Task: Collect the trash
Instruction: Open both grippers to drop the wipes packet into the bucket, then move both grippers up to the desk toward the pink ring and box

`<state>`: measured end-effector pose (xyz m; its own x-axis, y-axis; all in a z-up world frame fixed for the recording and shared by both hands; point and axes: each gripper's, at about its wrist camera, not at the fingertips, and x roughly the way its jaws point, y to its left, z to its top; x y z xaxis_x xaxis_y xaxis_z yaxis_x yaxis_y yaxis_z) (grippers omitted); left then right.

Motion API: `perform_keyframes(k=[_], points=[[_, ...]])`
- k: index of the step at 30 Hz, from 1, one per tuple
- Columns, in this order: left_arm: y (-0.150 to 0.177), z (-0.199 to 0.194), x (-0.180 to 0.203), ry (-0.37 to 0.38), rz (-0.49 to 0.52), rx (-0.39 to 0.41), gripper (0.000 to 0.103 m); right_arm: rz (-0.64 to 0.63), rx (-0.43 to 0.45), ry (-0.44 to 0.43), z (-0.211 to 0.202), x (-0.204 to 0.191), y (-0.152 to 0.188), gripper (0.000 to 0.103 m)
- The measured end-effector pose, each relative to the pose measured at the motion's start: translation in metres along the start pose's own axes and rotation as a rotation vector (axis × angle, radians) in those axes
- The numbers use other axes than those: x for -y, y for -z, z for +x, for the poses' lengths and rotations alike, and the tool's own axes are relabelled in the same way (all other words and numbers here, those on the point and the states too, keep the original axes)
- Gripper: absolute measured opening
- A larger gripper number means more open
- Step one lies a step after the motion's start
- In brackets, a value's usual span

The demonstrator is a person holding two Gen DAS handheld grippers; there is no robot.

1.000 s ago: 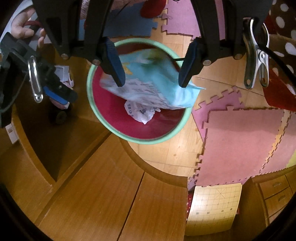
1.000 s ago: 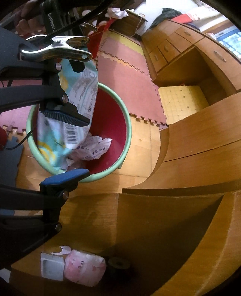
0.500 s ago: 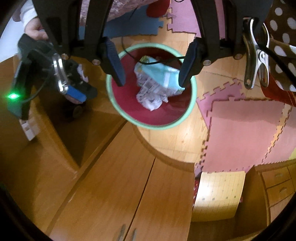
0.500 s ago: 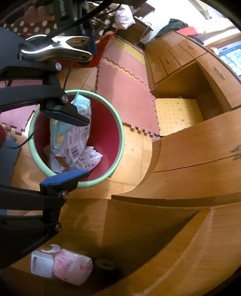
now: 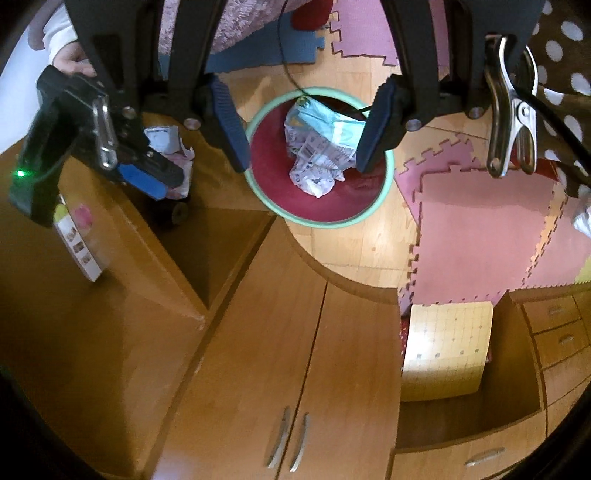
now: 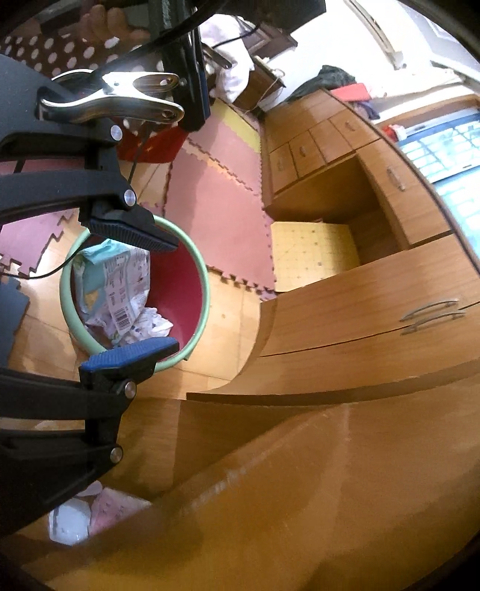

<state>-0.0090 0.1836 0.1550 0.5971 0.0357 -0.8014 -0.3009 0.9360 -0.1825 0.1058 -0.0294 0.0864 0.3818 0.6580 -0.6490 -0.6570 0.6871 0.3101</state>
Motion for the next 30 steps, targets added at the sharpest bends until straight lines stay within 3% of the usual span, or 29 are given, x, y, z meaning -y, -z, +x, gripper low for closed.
perform_keyframes(k=[12, 22, 30], points=[[0.003, -0.029, 0.069, 0.083, 0.107, 0.055, 0.063, 0.054, 0.178, 0.073, -0.113, 0.016, 0.017, 0.049], [0.006, -0.022, 0.156, 0.141, 0.24, 0.065, 0.063, 0.16, 0.302, 0.262, -0.202, 0.065, 0.043, 0.049], [0.008, 0.003, 0.227, 0.182, 0.324, 0.065, 0.063, 0.255, 0.365, 0.369, -0.241, 0.109, 0.07, 0.049]])
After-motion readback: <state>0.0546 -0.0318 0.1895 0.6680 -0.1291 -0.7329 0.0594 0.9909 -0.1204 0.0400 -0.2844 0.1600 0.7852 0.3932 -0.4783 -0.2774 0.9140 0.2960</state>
